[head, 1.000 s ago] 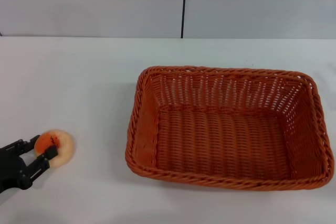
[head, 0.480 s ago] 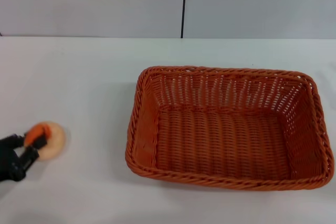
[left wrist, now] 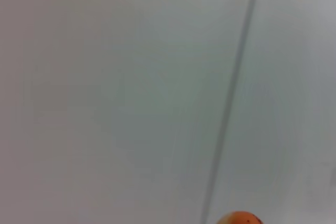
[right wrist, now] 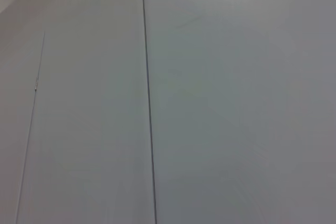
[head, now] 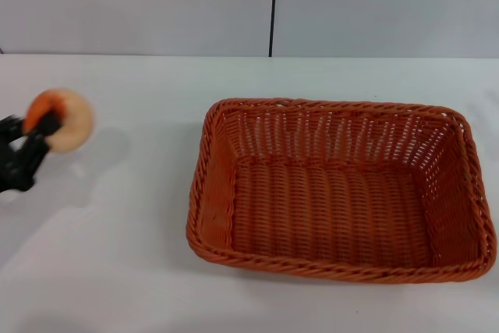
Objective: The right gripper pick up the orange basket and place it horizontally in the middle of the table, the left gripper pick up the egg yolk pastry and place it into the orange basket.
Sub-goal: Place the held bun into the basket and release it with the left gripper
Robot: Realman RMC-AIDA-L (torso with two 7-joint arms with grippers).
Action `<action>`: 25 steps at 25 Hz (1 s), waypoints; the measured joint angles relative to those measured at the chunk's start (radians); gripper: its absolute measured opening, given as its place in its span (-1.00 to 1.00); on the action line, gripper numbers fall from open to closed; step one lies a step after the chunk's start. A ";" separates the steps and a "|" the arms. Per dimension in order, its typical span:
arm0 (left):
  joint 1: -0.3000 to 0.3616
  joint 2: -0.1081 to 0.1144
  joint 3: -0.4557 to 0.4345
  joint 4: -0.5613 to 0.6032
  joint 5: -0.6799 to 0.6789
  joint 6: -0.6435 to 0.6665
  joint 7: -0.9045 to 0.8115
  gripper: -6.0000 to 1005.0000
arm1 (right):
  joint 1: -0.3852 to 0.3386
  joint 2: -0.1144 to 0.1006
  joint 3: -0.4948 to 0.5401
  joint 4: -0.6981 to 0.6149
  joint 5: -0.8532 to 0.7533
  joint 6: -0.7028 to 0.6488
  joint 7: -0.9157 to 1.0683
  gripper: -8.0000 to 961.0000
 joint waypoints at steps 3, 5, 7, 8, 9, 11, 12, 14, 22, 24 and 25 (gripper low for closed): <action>-0.113 -0.005 0.048 -0.025 0.012 0.041 -0.002 -0.68 | 0.004 -0.001 0.000 0.007 0.000 0.000 -0.001 -0.06; -0.113 -0.005 0.048 -0.025 0.012 0.041 -0.002 -0.70 | 0.006 0.000 0.000 0.007 0.000 0.000 -0.002 -0.06; -0.204 -0.007 0.142 -0.074 0.015 0.041 0.003 -0.73 | 0.009 0.000 -0.001 0.007 0.000 0.000 -0.003 -0.05; -0.226 -0.008 0.169 -0.084 0.015 0.040 0.003 -0.74 | 0.010 0.000 -0.001 0.007 0.000 0.000 -0.003 -0.05; -0.226 -0.008 0.169 -0.084 0.015 0.040 0.003 -0.76 | 0.012 0.000 -0.001 0.007 0.000 -0.001 -0.003 -0.05; -0.292 -0.011 0.229 -0.126 0.014 0.036 0.004 -0.78 | 0.014 0.000 -0.001 0.007 0.000 -0.002 -0.003 -0.05; -0.303 -0.012 0.237 -0.136 0.014 0.035 0.005 -0.80 | 0.014 0.000 -0.001 0.007 0.000 -0.002 -0.003 -0.05; -0.328 -0.013 0.252 -0.165 0.014 0.034 0.013 -0.84 | 0.014 0.001 -0.001 0.007 0.000 -0.002 -0.003 -0.05; -0.363 -0.015 0.294 -0.340 0.015 -0.038 0.176 -0.85 | 0.021 0.001 0.000 0.007 0.005 -0.002 -0.002 -0.04; -0.368 -0.015 0.303 -0.366 0.015 -0.066 0.195 -0.85 | 0.021 0.001 0.001 0.007 0.006 -0.002 -0.001 -0.04; -0.370 -0.016 0.313 -0.396 0.016 -0.112 0.210 -0.85 | 0.022 0.001 0.001 0.007 0.007 -0.001 -0.001 -0.04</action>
